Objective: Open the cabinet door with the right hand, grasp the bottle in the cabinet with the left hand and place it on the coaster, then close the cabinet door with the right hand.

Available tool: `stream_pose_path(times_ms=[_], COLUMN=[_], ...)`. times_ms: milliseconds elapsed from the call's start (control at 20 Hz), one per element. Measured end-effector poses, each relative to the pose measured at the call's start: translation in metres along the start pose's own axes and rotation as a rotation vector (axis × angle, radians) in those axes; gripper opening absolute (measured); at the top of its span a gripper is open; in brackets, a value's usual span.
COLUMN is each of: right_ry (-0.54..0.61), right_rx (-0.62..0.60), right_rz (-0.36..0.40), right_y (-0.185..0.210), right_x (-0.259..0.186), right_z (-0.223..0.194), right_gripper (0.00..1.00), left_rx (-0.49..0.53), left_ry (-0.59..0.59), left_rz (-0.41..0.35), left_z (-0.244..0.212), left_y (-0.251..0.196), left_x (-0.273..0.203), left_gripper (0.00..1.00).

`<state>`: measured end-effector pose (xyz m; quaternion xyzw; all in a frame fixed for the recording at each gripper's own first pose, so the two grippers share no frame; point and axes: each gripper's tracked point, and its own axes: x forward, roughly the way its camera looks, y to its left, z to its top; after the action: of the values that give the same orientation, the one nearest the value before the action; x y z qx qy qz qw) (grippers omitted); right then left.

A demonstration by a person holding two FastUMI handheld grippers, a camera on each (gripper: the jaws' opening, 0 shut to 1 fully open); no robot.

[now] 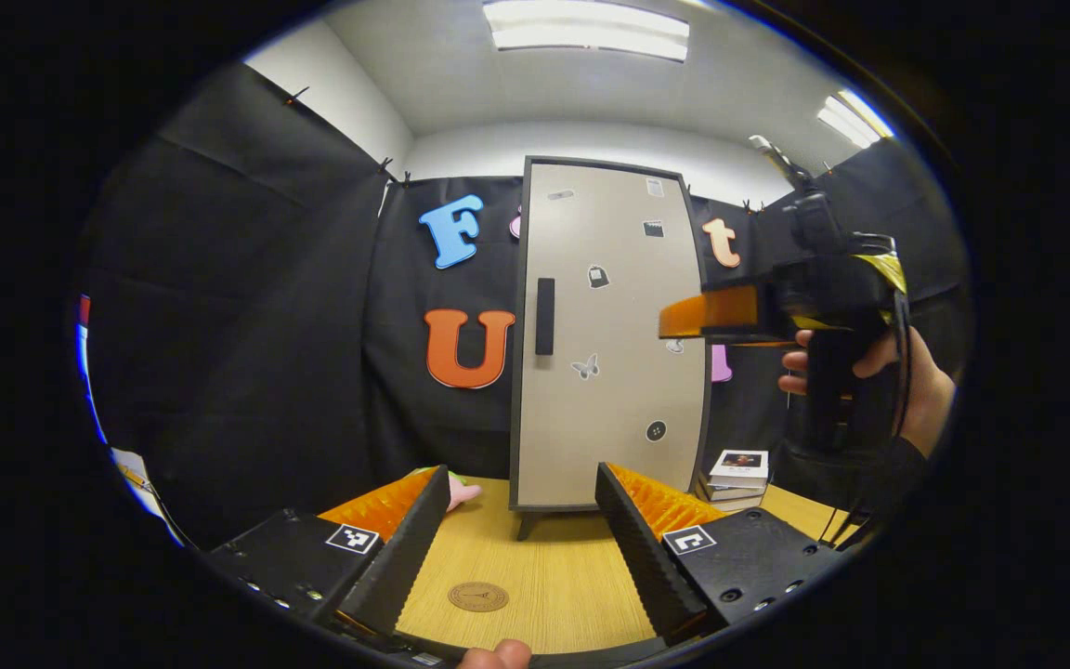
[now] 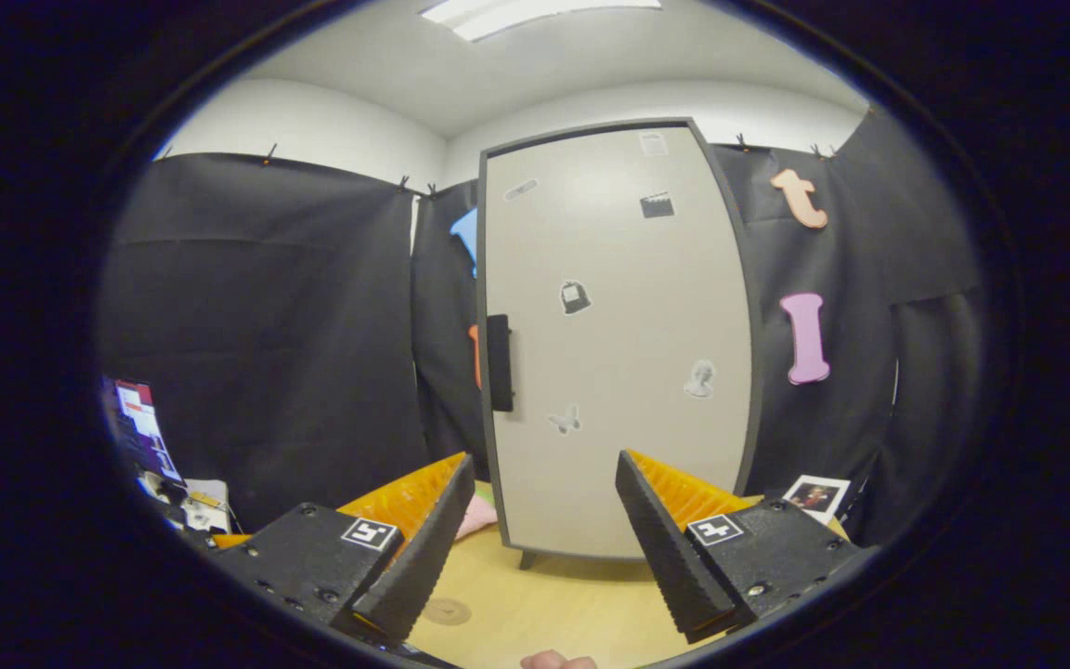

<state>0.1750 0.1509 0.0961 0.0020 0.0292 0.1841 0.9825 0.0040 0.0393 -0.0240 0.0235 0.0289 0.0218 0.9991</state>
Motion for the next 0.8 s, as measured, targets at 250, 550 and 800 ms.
stream_pose_path(times_ms=[250,550,800], right_ry=[0.002,0.054,0.047], right_rx=[0.014,-0.029,-0.031], right_rz=[0.008,-0.042,-0.059], right_y=[0.02,0.032,0.039], right_x=[0.084,0.18,0.219], right_z=[0.025,0.027,0.031], right_gripper=[0.99,0.99,0.99], left_rx=[0.01,0.01,0.023], left_ry=[0.014,0.011,0.012], left_rz=[-0.007,-0.007,0.024], left_z=[-0.002,0.0,-0.001], left_y=[0.0,0.005,0.023], left_x=[-0.004,-0.007,-0.005], left_gripper=[0.95,0.95,0.95])
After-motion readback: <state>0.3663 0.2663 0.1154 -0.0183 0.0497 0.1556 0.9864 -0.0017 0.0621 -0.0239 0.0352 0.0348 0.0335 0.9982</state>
